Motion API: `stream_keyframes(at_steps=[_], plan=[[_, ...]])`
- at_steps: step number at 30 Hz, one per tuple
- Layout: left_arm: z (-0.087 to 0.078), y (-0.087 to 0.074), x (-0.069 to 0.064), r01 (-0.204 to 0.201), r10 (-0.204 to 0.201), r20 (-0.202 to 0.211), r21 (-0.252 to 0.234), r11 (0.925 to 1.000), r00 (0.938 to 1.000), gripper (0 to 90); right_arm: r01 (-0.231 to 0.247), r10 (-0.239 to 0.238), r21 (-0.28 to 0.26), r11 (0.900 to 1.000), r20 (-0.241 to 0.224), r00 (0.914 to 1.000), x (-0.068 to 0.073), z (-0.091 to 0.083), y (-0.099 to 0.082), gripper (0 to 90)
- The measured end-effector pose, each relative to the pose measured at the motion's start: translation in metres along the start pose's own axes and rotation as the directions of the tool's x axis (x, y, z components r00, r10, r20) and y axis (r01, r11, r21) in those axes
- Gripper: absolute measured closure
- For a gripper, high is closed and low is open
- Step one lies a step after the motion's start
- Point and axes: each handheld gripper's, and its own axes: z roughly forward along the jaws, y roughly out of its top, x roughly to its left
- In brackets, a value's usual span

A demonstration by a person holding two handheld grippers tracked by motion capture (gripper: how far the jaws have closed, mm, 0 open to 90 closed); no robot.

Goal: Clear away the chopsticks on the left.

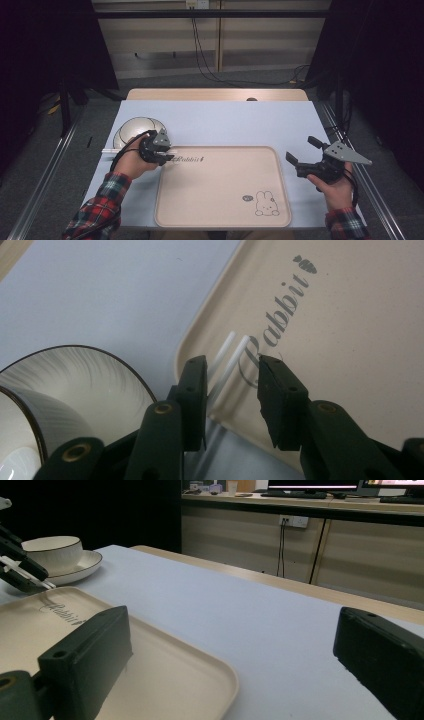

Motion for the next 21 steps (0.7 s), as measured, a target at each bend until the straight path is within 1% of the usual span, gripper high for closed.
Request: stream_keyframes(at_steps=[1, 2, 4, 7, 9, 10, 12, 13, 15, 16, 17, 19, 20, 21], plan=[[0.0003, -0.0004, -0.0004, 0.001, -0.001, 0.000, 0.002, 1.0000, 1.0000, 65.0, -0.003, 0.003, 0.001, 1.0000, 0.002, 1.0000, 0.0002, -0.0003, 0.0001, 1.5], [0.0002, -0.0007, 0.0001, 0.003, -0.003, 0.013, 0.013, 0.9999, 0.9999, 65.0, -0.004, 0.004, 0.001, 1.0000, 0.002, 1.0000, 0.0001, -0.0004, 0.0002, 1.5], [0.0015, -0.0016, -0.0010, -0.002, 0.002, 0.006, 0.012, 0.9999, 1.0000, 65.0, -0.002, 0.002, 0.000, 1.0000, 0.003, 1.0000, -0.0001, -0.0003, 0.0001, 1.5], [0.0014, -0.0022, -0.0007, -0.008, 0.008, 0.006, 0.012, 0.9999, 0.9999, 65.8, 0.005, -0.005, 0.007, 1.0000, 0.004, 1.0000, -0.0007, -0.0002, -0.0001, 1.5], [0.0006, -0.0027, 0.0001, -0.016, 0.015, 0.012, 0.021, 0.9997, 0.9998, 66.3, 0.005, -0.005, 0.008, 1.0000, 0.006, 1.0000, -0.0006, 0.0000, -0.0003, 1.5], [-0.0001, -0.0026, 0.0006, -0.021, 0.020, 0.018, 0.028, 0.9994, 0.9996, 68.2, 0.008, -0.008, 0.008, 0.9999, 0.001, 1.0000, -0.0009, 0.0000, -0.0002, 1.5], [-0.0005, -0.0031, 0.0007, -0.024, 0.024, 0.017, 0.028, 0.9993, 0.9996, 69.0, 0.006, -0.006, 0.008, 0.9999, 0.004, 1.0000, -0.0003, 0.0002, -0.0003, 1.9], [-0.0002, -0.0035, 0.0000, -0.021, 0.021, 0.007, 0.021, 0.9996, 0.9998, 69.4, 0.004, -0.004, 0.009, 1.0000, 0.002, 1.0000, -0.0002, 0.0002, -0.0002, 1.9], [-0.0006, -0.0038, 0.0000, -0.032, 0.032, 0.001, 0.023, 0.9992, 0.9995, 69.5, 0.009, -0.009, 0.009, 0.9999, 0.004, 1.0000, -0.0007, 0.0002, -0.0002, 1.8], [-0.0011, -0.0036, 0.0006, -0.043, 0.042, 0.011, 0.030, 0.9986, 0.9990, 70.6, 0.007, -0.007, 0.010, 0.9999, 0.006, 1.0000, -0.0008, 0.0001, -0.0002, 1.9], [-0.0010, -0.0036, 0.0002, -0.046, 0.046, 0.010, 0.028, 0.9985, 0.9989, 71.1, 0.005, -0.005, 0.009, 0.9999, 0.006, 1.0000, -0.0009, -0.0001, -0.0003, 1.9], [-0.0006, -0.0036, -0.0004, -0.054, 0.053, 0.019, 0.028, 0.9982, 0.9984, 71.2, 0.004, -0.004, 0.007, 1.0000, 0.007, 1.0000, -0.0010, -0.0002, 0.0000, 1.8], [-0.0006, -0.0033, 0.0000, -0.064, 0.063, 0.026, 0.034, 0.9974, 0.9977, 71.2, 0.002, -0.002, 0.006, 1.0000, 0.004, 1.0000, -0.0011, -0.0002, 0.0000, 1.9], [-0.0001, -0.0035, -0.0003, -0.068, 0.068, 0.020, 0.038, 0.9969, 0.9975, 71.3, 0.003, -0.003, 0.007, 1.0000, 0.007, 1.0000, -0.0011, -0.0002, 0.0000, 1.8]])
